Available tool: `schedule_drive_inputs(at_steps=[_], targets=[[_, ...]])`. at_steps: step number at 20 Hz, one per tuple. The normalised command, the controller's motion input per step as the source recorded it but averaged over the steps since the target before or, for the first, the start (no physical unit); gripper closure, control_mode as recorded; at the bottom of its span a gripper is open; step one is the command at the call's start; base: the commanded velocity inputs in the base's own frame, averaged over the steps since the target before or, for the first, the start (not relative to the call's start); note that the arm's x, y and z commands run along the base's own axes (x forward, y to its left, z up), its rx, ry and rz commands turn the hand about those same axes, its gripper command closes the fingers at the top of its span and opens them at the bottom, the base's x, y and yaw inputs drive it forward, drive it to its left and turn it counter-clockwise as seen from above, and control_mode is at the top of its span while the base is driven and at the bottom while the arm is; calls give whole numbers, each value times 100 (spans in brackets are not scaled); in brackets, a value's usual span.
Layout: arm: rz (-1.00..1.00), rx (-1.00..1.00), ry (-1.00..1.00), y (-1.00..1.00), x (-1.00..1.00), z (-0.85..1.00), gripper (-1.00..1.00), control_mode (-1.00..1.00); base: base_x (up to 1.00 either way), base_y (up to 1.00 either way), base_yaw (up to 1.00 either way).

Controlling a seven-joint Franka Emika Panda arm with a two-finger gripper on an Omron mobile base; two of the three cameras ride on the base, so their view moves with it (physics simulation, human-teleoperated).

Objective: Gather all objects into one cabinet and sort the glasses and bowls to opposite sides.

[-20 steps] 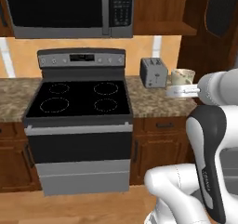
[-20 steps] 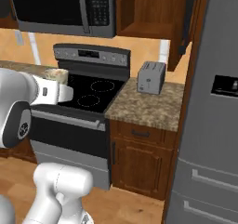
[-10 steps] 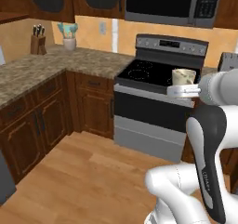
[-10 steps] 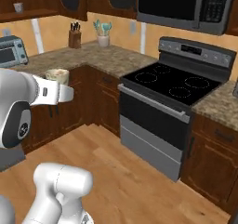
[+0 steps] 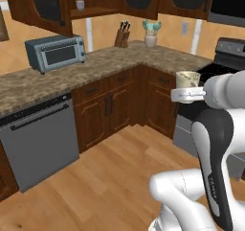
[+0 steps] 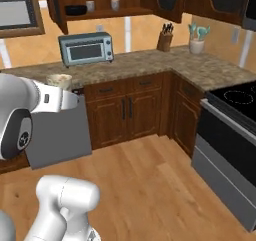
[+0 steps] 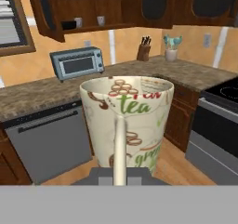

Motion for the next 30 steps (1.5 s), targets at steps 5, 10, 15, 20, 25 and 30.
schedule_drive_inputs(at_steps=[5, 10, 15, 20, 25, 30], targets=[[0, 0, 0, 0, 0, 0, 100, 100, 37, -49, 37], [0, 0, 0, 0, 0, 0, 100, 100, 77, -88, 32], [0, 0, 0, 0, 0, 0, 100, 100, 98, -80, 31], [0, 0, 0, 0, 0, 0, 100, 100, 99, -62, 26], [0, 0, 0, 0, 0, 0, 100, 100, 95, -55, 28], [0, 0, 0, 0, 0, 0, 100, 100, 95, -47, 30]])
